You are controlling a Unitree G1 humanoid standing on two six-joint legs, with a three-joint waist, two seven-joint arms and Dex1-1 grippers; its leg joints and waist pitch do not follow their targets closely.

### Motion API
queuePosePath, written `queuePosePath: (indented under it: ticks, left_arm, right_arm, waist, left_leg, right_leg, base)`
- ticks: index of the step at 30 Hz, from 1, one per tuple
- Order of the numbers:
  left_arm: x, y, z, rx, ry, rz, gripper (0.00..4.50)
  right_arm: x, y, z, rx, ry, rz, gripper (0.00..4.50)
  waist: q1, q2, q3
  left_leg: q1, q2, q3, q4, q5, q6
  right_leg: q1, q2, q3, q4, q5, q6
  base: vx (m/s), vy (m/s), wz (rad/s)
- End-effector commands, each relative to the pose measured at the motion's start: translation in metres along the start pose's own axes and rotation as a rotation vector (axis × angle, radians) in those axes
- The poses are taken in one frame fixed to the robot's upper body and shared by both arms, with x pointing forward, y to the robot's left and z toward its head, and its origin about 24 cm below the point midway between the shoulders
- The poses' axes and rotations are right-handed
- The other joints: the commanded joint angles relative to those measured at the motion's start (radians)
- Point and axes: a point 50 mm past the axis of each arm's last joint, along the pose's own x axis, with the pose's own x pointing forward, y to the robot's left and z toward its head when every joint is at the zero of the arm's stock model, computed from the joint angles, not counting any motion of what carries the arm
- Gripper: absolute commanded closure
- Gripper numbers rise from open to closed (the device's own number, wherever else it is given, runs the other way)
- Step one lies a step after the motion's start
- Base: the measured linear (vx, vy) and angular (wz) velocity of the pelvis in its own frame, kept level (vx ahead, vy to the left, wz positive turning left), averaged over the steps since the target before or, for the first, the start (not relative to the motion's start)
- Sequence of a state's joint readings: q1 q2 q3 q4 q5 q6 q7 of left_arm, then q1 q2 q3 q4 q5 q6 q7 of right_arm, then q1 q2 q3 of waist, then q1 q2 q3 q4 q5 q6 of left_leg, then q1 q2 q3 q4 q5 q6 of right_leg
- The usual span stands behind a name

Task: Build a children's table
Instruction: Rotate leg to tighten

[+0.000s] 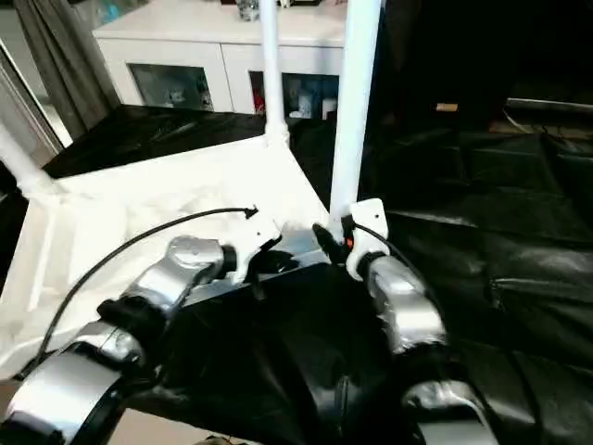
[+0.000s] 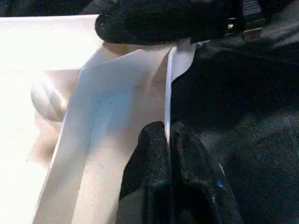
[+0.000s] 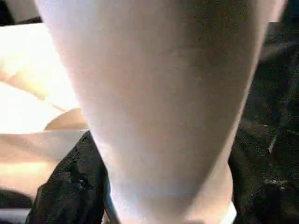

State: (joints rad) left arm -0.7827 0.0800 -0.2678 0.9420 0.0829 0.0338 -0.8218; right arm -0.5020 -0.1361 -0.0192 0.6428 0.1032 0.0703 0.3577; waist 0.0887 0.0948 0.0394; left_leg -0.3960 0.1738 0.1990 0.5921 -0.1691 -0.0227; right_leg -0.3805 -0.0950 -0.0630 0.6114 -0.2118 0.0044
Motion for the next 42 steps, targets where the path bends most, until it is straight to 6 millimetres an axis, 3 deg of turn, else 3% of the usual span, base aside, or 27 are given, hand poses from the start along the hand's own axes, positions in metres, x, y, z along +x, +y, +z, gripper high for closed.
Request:
queuePosePath:
  ticks: [1, 6, 8, 10, 13, 15, 17, 20, 26, 30, 32, 37, 42]
  left_arm:
    - [0.003, 0.007, 0.019, -0.006, -0.1, 0.113, 4.5]
    - [-0.006, 0.002, 0.014, 0.044, -0.117, -0.024, 4.5]
    - [-0.013, 0.002, 0.009, 0.065, -0.112, -0.079, 4.5]
    - [-0.016, 0.002, 0.007, 0.068, -0.111, -0.1, 4.5]
    - [-0.032, 0.001, -0.002, 0.076, -0.098, -0.214, 4.5]
    - [-0.034, 0.0, -0.004, 0.079, -0.092, -0.232, 4.5]
    - [-0.045, -0.002, -0.011, 0.082, -0.067, -0.304, 4.5]
    - [-0.054, -0.002, -0.016, 0.099, -0.038, -0.348, 4.5]
    - [-0.06, -0.001, -0.016, 0.1, -0.037, -0.363, 4.5]
    - [-0.059, 0.001, -0.016, 0.089, -0.04, -0.328, 4.5]
    - [-0.057, 0.003, -0.016, 0.089, -0.041, -0.299, 4.5]
    - [-0.044, 0.013, -0.013, 0.067, -0.025, -0.123, 4.5]
    - [-0.022, 0.02, 0.0, -0.005, -0.041, 0.079, 4.5]
  right_arm:
    - [0.005, 0.036, -0.021, 0.031, 0.074, 0.148, 1.03]
    - [0.001, 0.027, -0.009, -0.012, 0.029, 0.234, 0.59]
    - [-0.004, 0.023, -0.005, -0.045, 0.02, 0.315, 0.59]
    - [-0.007, 0.022, -0.004, -0.057, 0.018, 0.354, 0.59]
    - [-0.026, 0.012, 0.001, -0.128, 0.031, 0.541, 0.59]
    - [-0.029, 0.01, 0.002, -0.135, 0.034, 0.565, 0.59]
    - [-0.039, 0.004, 0.004, -0.163, 0.054, 0.641, 0.59]
    - [-0.047, -0.003, 0.005, -0.194, 0.089, 0.693, 0.59]
    - [-0.05, -0.007, 0.01, -0.2, 0.092, 0.716, 0.97]
    - [-0.051, -0.002, 0.006, -0.19, 0.102, 0.742, 1.11]
    - [-0.05, -0.001, 0.004, -0.185, 0.106, 0.732, 1.46]
    - [-0.038, 0.001, -0.004, -0.134, 0.096, 0.558, 1.69]
    - [-0.021, 0.005, -0.017, -0.053, 0.095, 0.289, 1.74]
  waist:
    - [-0.003, -0.023, -0.057]
    - [0.001, -0.025, -0.059]
    - [0.002, -0.026, -0.061]
    - [0.005, -0.026, -0.065]
    - [0.012, -0.023, -0.069]
    - [0.012, -0.021, -0.07]
    - [0.014, -0.021, -0.069]
    - [0.019, -0.011, -0.067]
    - [0.02, -0.015, -0.064]
    - [0.023, -0.018, -0.067]
    - [0.023, -0.018, -0.067]
    - [0.018, -0.019, -0.062]
    - [0.01, -0.023, -0.061]
  left_leg:
    - [0.024, 0.056, -0.034, -0.078, -0.262, 0.035]
    - [0.02, 0.055, -0.032, -0.074, -0.229, 0.062]
    - [0.015, 0.057, -0.033, -0.071, -0.202, 0.076]
    - [0.012, 0.056, -0.03, -0.063, -0.156, 0.11]
    - [0.011, 0.059, -0.029, -0.056, -0.12, 0.143]
    - [0.012, 0.06, -0.029, -0.055, -0.126, 0.152]
    - [0.013, 0.063, -0.029, -0.055, -0.128, 0.148]
    - [0.019, 0.065, -0.028, -0.058, -0.167, 0.129]
    - [0.021, 0.065, -0.029, -0.066, -0.214, 0.078]
    - [0.019, 0.064, -0.029, -0.062, -0.173, 0.094]
    - [0.018, 0.063, -0.029, -0.06, -0.162, 0.103]
    - [0.021, 0.061, -0.03, -0.066, -0.204, 0.066]
    - [0.025, 0.058, -0.029, -0.069, -0.217, 0.04]
  right_leg:
    - [0.028, -0.069, 0.04, -0.088, -0.221, -0.201]
    - [0.032, -0.07, 0.038, -0.083, -0.177, -0.216]
    - [0.036, -0.071, 0.037, -0.078, -0.141, -0.222]
    - [0.037, -0.068, 0.035, -0.068, -0.057, -0.235]
    - [0.039, -0.065, 0.032, -0.059, 0.013, -0.253]
    - [0.033, -0.065, 0.031, -0.057, 0.022, -0.262]
    - [0.034, -0.065, 0.031, -0.056, 0.015, -0.271]
    - [0.027, -0.064, 0.033, -0.06, -0.028, -0.275]
    - [0.029, -0.065, 0.036, -0.066, -0.089, -0.264]
    - [0.03, -0.065, 0.035, -0.06, -0.038, -0.266]
    - [0.029, -0.065, 0.034, -0.06, -0.028, -0.269]
    - [0.027, -0.066, 0.036, -0.071, -0.127, -0.25]
    - [0.025, -0.068, 0.039, -0.076, -0.146, -0.244]
  base:
    - [0.0, 0.0, 0.0]
    - [0.0, 0.0, 0.0]
    - [0.0, 0.0, 0.0]
    - [0.0, 0.0, 0.0]
    - [0.0, 0.0, 0.0]
    - [0.0, 0.0, 0.0]
    - [0.0, 0.0, 0.0]
    - [0.0, 0.0, 0.0]
    - [0.0, 0.0, 0.0]
    - [0.0, 0.0, 0.0]
    - [0.0, 0.0, 0.0]
    - [0.0, 0.0, 0.0]
    - [0.0, 0.0, 0.0]
